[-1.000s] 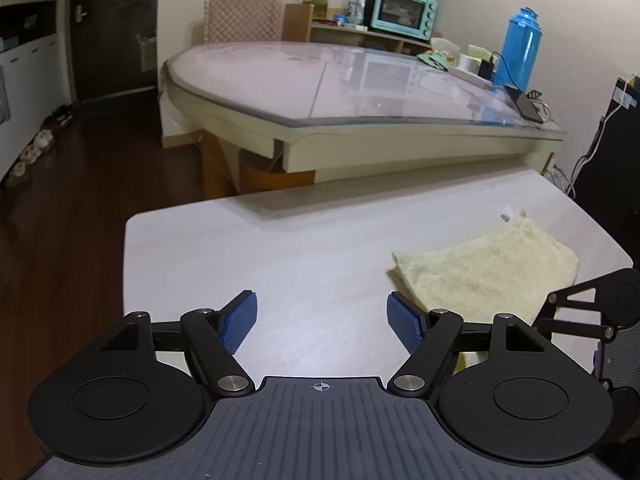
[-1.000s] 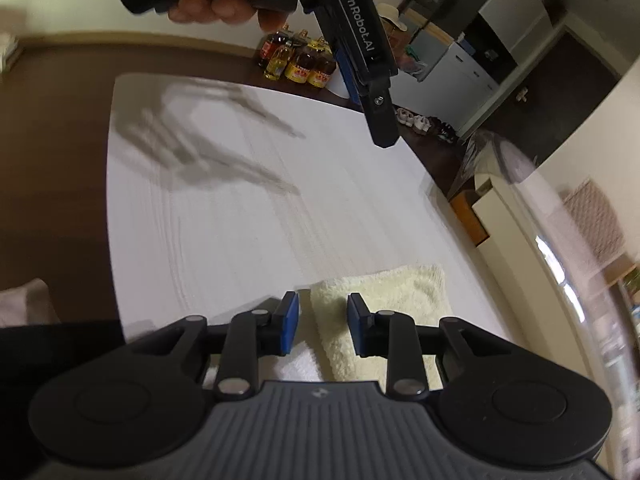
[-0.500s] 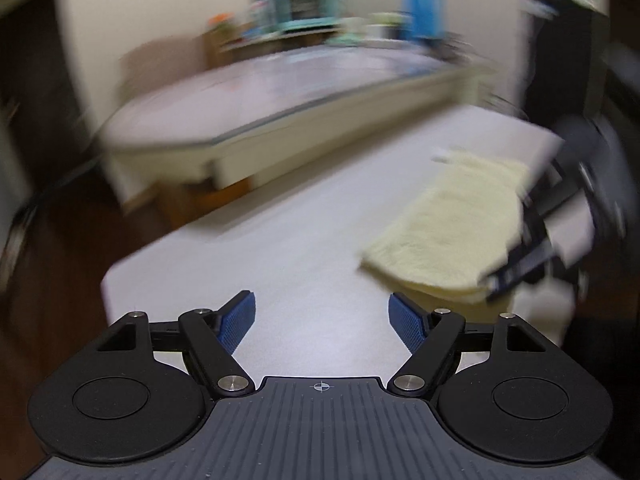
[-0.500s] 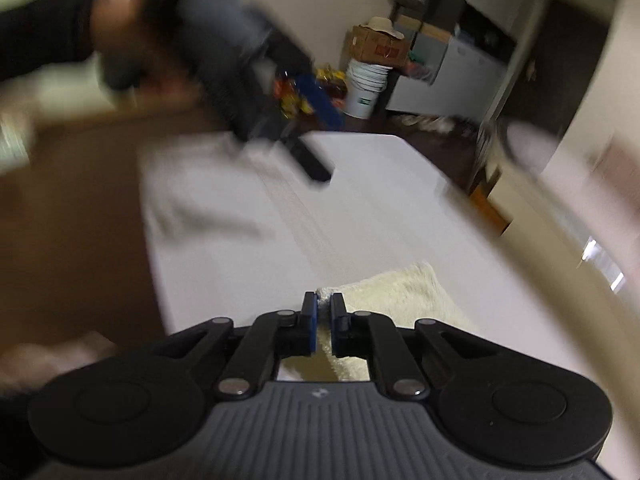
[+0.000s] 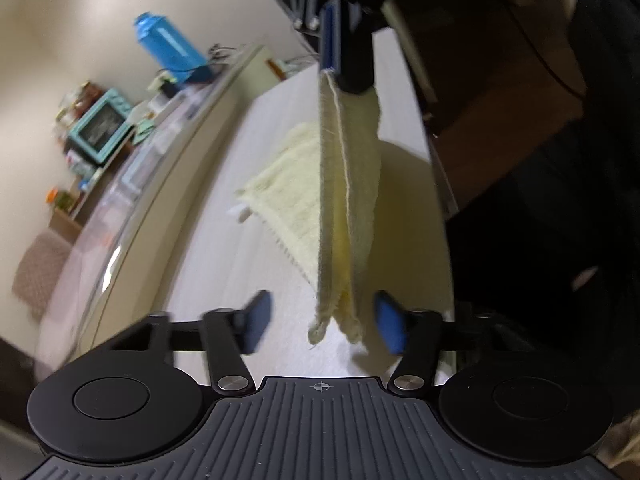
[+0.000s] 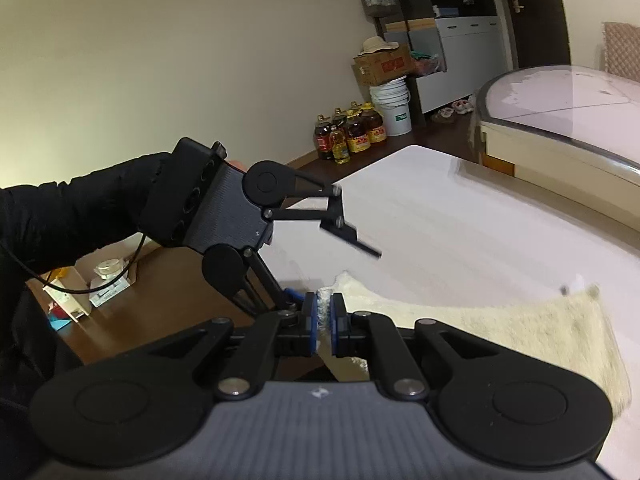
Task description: Fold towel
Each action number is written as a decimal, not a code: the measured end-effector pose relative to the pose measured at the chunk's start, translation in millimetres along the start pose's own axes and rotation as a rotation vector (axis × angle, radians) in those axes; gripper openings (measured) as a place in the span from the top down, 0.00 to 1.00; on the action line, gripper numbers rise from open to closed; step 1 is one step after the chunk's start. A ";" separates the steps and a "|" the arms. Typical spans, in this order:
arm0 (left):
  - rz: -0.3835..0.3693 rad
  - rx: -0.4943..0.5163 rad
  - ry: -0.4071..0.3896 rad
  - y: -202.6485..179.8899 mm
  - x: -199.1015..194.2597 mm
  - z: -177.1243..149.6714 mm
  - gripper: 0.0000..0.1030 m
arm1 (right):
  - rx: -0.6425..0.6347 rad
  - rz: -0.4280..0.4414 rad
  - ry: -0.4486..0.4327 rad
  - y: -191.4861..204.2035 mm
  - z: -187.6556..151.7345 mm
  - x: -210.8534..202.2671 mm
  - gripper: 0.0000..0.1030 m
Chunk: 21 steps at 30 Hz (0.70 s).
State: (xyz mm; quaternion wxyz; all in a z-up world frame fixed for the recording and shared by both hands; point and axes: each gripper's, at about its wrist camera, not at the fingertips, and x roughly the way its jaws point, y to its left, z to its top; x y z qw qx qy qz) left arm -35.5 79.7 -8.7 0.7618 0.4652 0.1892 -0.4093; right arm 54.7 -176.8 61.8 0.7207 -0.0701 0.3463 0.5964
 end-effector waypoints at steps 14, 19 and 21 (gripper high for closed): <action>-0.258 0.053 0.113 24.0 -18.2 48.3 0.92 | 0.127 0.138 -0.100 -23.6 -48.9 -22.5 0.93; -0.271 0.043 0.149 74.7 8.4 72.7 0.92 | 0.303 0.113 -0.260 -76.1 -66.9 -49.9 0.93; -0.286 0.040 0.187 93.8 30.9 80.2 0.92 | 0.354 0.101 -0.302 -93.4 -72.4 -56.8 0.93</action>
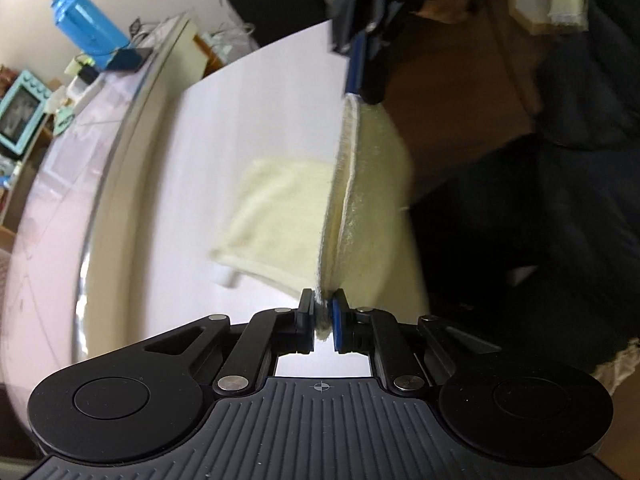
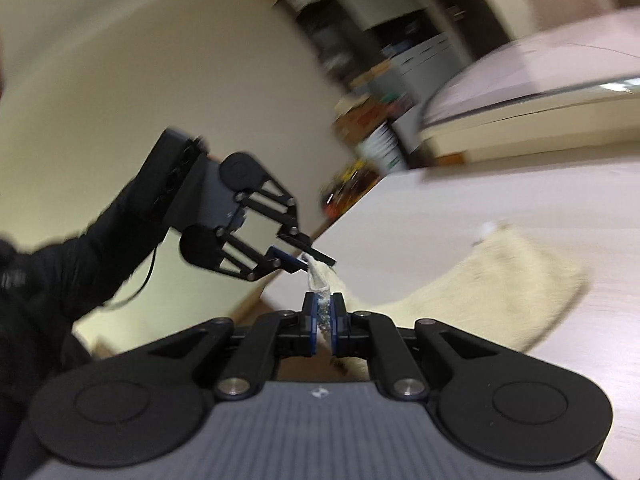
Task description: Fold towel
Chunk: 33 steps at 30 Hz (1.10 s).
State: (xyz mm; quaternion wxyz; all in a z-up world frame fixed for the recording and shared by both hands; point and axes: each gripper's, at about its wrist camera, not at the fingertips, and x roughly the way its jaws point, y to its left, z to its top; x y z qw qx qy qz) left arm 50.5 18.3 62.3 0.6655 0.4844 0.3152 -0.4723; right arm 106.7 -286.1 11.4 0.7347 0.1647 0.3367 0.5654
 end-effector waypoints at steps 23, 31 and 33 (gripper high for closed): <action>0.021 0.157 -0.026 56.5 77.1 22.2 0.91 | 0.160 -0.163 -0.028 -124.4 12.6 28.4 0.64; 0.081 0.223 -0.094 36.3 60.2 25.2 0.91 | 0.189 -0.055 0.031 -154.5 28.3 65.7 0.64; 0.088 0.230 -0.098 34.9 55.7 24.2 0.91 | 0.223 -0.002 0.038 -161.4 28.1 73.1 0.66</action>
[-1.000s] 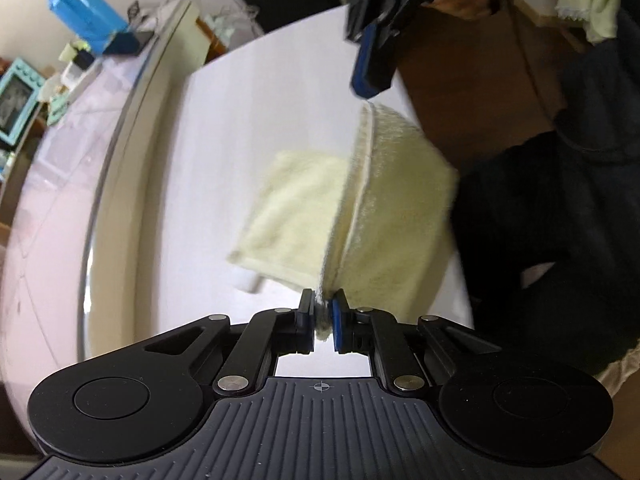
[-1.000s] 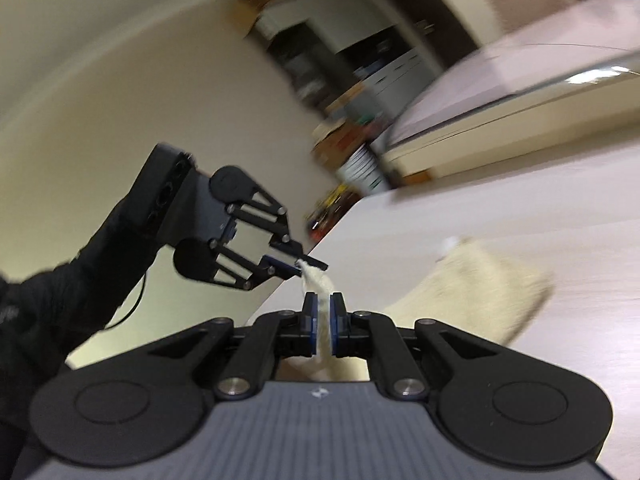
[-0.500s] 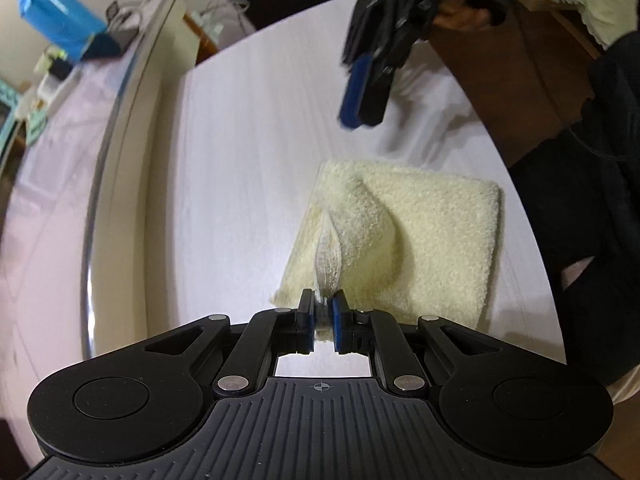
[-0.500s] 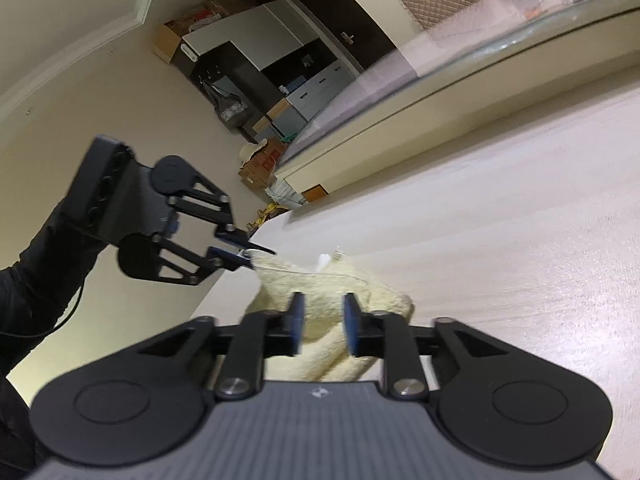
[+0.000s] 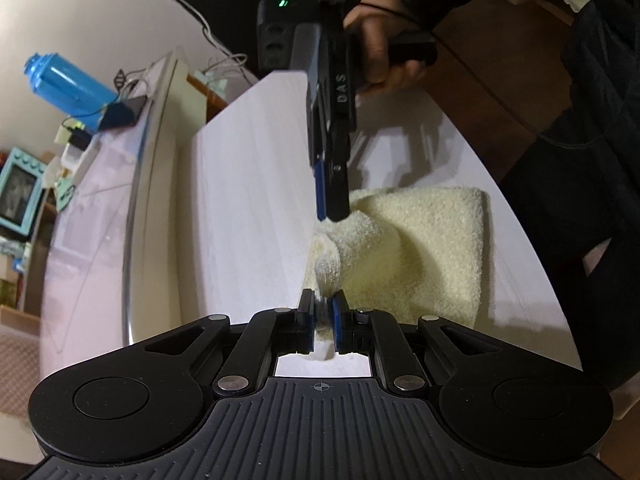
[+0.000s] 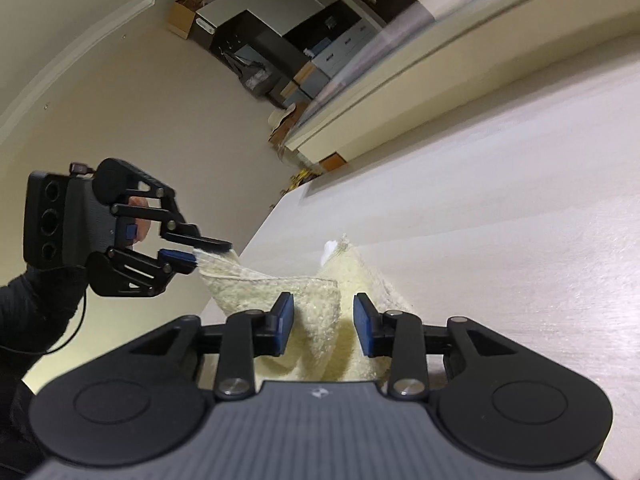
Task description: Fold towel
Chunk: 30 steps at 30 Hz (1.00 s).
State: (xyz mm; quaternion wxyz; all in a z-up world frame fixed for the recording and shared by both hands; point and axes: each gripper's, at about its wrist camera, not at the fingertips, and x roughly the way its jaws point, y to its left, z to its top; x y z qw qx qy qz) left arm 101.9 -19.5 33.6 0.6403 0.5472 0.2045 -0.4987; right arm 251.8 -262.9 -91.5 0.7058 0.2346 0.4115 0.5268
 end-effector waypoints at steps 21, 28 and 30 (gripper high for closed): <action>-0.030 -0.262 0.133 47.3 71.2 8.2 0.79 | -0.006 -0.319 -0.183 31.6 -43.4 -21.6 0.94; -0.004 -0.351 0.119 55.0 72.7 -2.0 0.60 | -0.019 -0.371 -0.197 26.4 -41.1 -23.2 0.79; 0.005 -0.411 0.094 60.8 68.5 -7.9 0.58 | -0.026 -0.371 -0.220 27.4 -40.3 -26.1 0.75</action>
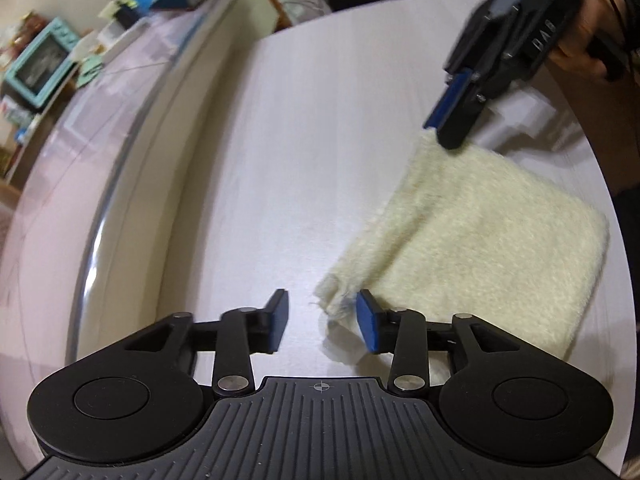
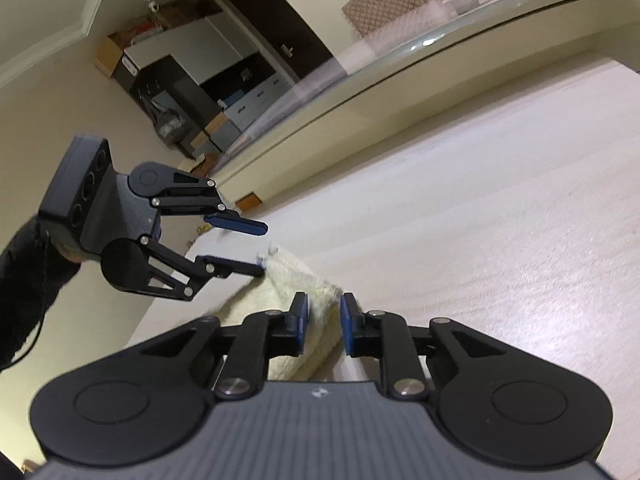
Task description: Fold towel
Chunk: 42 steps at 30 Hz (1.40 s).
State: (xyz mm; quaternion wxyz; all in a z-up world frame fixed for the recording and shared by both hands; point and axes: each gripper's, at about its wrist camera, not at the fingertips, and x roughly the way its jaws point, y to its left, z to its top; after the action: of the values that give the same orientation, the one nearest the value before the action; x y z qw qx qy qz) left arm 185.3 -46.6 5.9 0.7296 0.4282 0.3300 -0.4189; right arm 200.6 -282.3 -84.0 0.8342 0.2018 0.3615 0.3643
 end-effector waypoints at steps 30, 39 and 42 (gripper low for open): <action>0.178 -0.281 -0.117 -80.6 -72.2 -54.8 0.36 | -0.608 -0.106 0.010 98.6 -43.0 -27.3 0.48; 0.247 -0.352 -0.107 -105.8 -75.2 -72.6 0.36 | -0.691 -0.098 0.071 116.3 -68.8 -39.2 0.45; 0.230 -0.398 -0.134 -108.1 -92.3 -78.1 0.31 | -0.750 -0.087 0.117 123.8 -73.4 -39.7 0.48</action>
State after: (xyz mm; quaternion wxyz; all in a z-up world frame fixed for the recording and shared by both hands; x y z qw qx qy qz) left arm 39.3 23.6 13.4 0.8629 0.2819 0.3059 -0.2870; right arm 69.5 -226.0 -39.8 0.8428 -0.1541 0.2585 0.4463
